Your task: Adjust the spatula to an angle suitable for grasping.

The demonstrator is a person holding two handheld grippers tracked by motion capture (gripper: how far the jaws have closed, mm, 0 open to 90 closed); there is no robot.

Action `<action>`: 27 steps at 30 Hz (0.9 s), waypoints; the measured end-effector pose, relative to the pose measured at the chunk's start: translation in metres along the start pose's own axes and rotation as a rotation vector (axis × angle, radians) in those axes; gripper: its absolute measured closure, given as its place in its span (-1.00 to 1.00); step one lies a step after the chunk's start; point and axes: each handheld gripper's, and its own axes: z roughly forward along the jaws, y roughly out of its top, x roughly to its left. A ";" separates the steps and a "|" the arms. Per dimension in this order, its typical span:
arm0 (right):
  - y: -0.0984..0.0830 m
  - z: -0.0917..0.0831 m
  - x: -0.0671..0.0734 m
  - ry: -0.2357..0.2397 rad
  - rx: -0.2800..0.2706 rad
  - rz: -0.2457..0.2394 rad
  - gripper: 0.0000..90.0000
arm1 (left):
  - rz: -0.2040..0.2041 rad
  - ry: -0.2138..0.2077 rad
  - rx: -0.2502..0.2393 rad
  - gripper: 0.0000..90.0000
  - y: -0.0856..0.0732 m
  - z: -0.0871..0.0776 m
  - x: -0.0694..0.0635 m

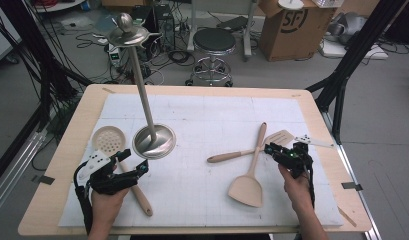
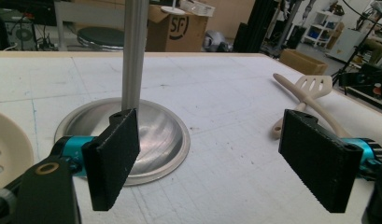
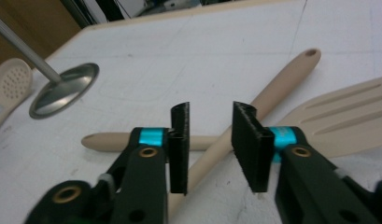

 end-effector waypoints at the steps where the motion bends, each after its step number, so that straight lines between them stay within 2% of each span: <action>1: 0.000 0.002 0.000 -0.004 0.017 0.000 0.63 | 0.001 -0.004 0.003 -0.52 0.000 0.001 0.000; 2: 0.000 0.002 0.000 -0.004 0.017 0.000 0.63 | 0.006 -0.005 0.009 -0.52 -0.001 0.001 -0.001; 3: 0.000 0.007 -0.001 -0.006 0.035 -0.007 0.76 | 0.014 -0.004 0.012 -0.53 0.000 0.002 -0.002; 8: 0.000 0.017 -0.003 -0.002 0.057 0.032 0.99 | 0.013 -0.006 0.008 -0.53 0.000 0.002 -0.002; 12: 0.001 0.023 -0.005 -0.032 0.092 0.057 0.99 | 0.008 -0.004 0.003 -0.52 0.000 0.001 -0.001; 14: 0.002 0.029 -0.012 -0.035 0.110 0.110 1.00 | 0.010 -0.005 0.003 -0.53 0.000 0.001 -0.001; 18: 0.004 0.035 -0.018 -0.058 0.138 0.140 0.99 | 0.007 -0.003 0.006 -0.53 0.000 0.002 -0.001; 24: 0.009 0.052 -0.025 -0.098 0.187 0.137 1.00 | 0.007 -0.005 0.008 -0.52 0.000 0.002 -0.001; 27: 0.009 0.054 -0.025 -0.102 0.187 0.137 1.00 | 0.007 -0.005 0.006 -0.52 0.000 0.002 -0.001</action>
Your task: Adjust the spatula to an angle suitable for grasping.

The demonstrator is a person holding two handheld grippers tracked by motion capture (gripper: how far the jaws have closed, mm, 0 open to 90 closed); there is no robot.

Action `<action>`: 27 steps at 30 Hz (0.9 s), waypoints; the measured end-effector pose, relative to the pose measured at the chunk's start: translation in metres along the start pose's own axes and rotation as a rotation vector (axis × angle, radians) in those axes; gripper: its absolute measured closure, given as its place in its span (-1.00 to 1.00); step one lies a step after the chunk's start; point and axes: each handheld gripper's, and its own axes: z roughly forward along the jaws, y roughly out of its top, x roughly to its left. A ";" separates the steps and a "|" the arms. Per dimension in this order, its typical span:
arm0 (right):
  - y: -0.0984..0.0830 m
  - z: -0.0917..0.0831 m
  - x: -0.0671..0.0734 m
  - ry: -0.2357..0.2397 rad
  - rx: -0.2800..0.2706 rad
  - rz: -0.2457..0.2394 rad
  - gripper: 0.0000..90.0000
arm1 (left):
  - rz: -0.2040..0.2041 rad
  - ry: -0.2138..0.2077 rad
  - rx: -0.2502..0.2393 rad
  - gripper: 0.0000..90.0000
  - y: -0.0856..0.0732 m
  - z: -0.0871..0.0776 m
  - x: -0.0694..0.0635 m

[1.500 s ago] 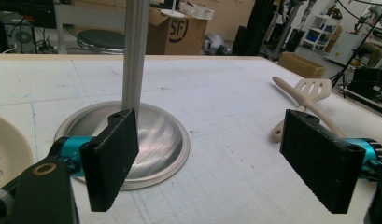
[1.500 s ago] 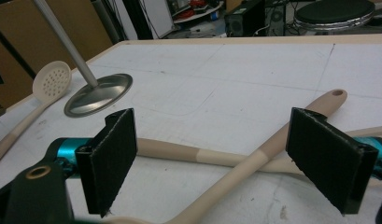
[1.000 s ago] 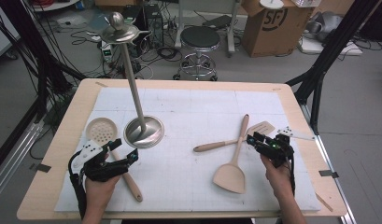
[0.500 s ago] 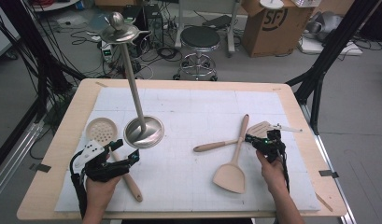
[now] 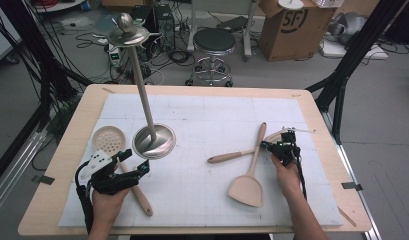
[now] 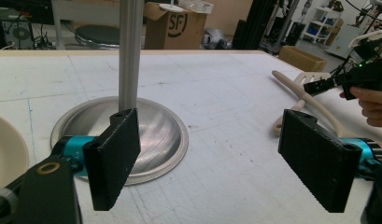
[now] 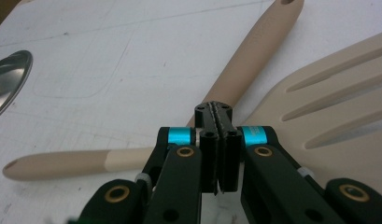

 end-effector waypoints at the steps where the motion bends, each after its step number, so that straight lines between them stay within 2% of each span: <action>1: 0.001 0.000 0.001 -0.004 0.002 -0.003 1.00 | 0.000 0.001 0.000 -0.52 0.000 0.000 0.000; 4: 0.001 0.001 0.002 -0.011 0.005 0.002 1.00 | 0.000 -0.001 0.003 -0.52 0.000 0.001 0.001; 9: -0.001 0.003 0.007 0.008 0.022 -0.001 1.00 | 0.004 -0.005 0.005 -0.51 0.000 0.002 -0.001; 13: -0.002 0.007 0.014 0.042 0.039 -0.013 1.00 | 0.004 -0.006 0.005 -0.51 0.000 0.001 0.000; 14: -0.004 0.011 0.019 0.077 0.054 -0.009 1.00 | 0.006 -0.004 0.005 -0.51 0.000 0.001 0.000; 17: -0.004 0.014 0.023 0.102 0.070 -0.015 1.00 | 0.005 -0.002 0.004 -0.51 0.000 0.001 0.000; 21: -0.002 0.016 0.037 0.090 0.113 -0.109 1.00 | -0.001 -0.003 -0.001 -0.50 0.000 0.001 0.000; 27: 0.000 0.020 0.047 0.134 0.143 -0.148 1.00 | 0.003 -0.003 0.000 -0.50 0.001 0.000 0.000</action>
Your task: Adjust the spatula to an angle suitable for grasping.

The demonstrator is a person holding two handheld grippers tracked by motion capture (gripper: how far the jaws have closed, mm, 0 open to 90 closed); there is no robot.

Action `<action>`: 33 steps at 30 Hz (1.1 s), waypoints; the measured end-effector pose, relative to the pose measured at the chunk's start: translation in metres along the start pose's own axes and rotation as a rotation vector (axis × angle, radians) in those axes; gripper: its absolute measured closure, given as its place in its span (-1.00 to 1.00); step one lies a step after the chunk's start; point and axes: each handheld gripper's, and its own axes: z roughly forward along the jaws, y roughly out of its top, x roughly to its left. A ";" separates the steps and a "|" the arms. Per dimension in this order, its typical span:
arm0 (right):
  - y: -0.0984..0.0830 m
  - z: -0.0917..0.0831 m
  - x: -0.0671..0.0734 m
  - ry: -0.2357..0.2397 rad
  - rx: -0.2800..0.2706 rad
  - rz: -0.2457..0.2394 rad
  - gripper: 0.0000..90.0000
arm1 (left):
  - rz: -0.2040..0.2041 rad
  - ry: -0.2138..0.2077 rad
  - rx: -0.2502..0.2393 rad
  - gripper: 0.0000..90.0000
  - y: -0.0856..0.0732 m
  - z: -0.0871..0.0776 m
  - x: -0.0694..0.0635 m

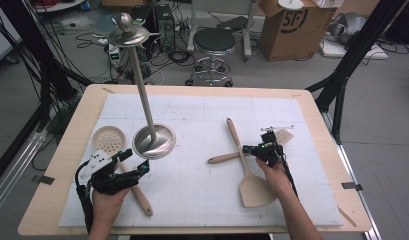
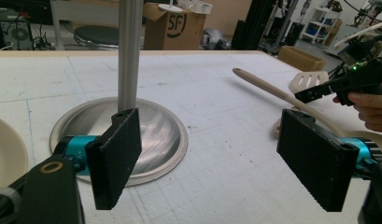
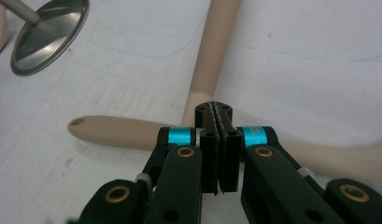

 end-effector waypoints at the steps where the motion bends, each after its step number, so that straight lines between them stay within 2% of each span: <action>1: 0.001 0.001 0.001 0.010 0.008 -0.008 1.00 | 0.001 0.000 -0.001 -0.50 0.000 0.000 0.000; 4: 0.002 0.002 0.006 0.035 0.023 -0.028 1.00 | 0.000 0.000 -0.001 -0.49 0.000 0.000 0.000; 10: 0.007 0.003 0.016 0.046 0.055 -0.074 1.00 | 0.001 0.000 -0.002 -0.48 0.000 -0.001 0.000; 22: 0.007 0.005 0.030 0.038 0.089 -0.126 0.99 | 0.003 -0.002 -0.004 -0.48 0.000 -0.002 0.001; 26: 0.005 0.002 0.029 0.036 0.074 -0.102 0.94 | 0.000 0.001 -0.009 -0.48 0.001 -0.002 0.001; 27: 0.003 -0.001 0.027 0.038 0.086 -0.074 0.74 | 0.000 0.002 -0.007 -0.48 0.001 -0.003 0.001; 28: 0.002 -0.002 0.026 0.030 0.078 -0.069 0.57 | 0.000 0.002 -0.007 -0.48 0.001 -0.003 0.001; 29: 0.002 -0.002 0.026 0.030 0.078 -0.069 0.57 | 0.000 0.002 -0.008 -0.48 0.001 -0.003 0.002; 31: -0.001 -0.007 0.022 0.052 0.073 -0.034 0.46 | -0.002 0.002 -0.009 -0.48 0.001 -0.003 0.001; 33: -0.002 -0.009 0.022 0.058 0.067 -0.030 0.43 | -0.001 0.001 -0.007 -0.48 0.001 -0.002 0.001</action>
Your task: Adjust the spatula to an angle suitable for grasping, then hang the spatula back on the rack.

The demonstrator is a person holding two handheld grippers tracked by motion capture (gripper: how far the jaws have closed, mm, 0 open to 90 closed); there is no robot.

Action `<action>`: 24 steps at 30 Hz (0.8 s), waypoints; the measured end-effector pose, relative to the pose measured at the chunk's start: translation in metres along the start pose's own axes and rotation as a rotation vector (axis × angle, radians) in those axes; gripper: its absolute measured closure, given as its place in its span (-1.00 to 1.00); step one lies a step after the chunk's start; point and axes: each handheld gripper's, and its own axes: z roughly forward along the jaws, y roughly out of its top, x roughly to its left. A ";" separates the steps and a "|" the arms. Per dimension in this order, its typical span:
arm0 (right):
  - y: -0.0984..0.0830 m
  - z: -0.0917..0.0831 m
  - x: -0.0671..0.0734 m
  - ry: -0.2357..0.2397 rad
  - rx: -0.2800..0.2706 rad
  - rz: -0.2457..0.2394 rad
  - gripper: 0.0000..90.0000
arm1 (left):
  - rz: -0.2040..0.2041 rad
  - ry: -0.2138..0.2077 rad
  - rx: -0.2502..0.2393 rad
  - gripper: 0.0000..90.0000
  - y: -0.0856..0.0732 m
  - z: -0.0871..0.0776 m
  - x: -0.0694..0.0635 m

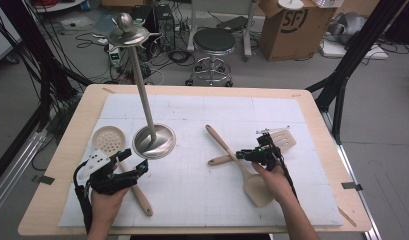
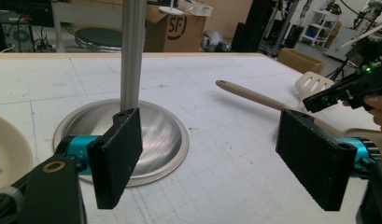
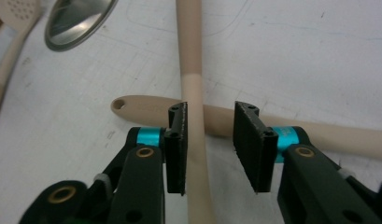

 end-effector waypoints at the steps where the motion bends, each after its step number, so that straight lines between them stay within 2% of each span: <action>1: -0.001 -0.002 -0.001 0.016 -0.007 0.003 0.38 | 0.000 0.000 0.000 -0.48 0.000 0.000 0.000; 3: -0.004 -0.005 -0.002 0.043 -0.007 0.032 0.35 | 0.000 0.000 0.000 -0.48 0.000 0.000 0.000; 6: -0.008 -0.006 0.000 0.061 0.010 0.046 0.20 | 0.000 0.001 -0.001 -0.48 0.000 0.000 0.000; 9: -0.010 -0.005 0.003 0.068 0.026 0.050 0.19 | 0.001 0.003 -0.005 -0.48 0.000 0.000 0.000; 18: -0.013 0.002 0.003 0.054 0.057 0.047 0.26 | -0.002 0.001 -0.002 -0.48 0.000 0.001 0.000; 24: -0.016 0.011 0.007 0.024 0.099 0.019 0.28 | -0.002 0.000 -0.004 -0.48 0.000 0.000 0.000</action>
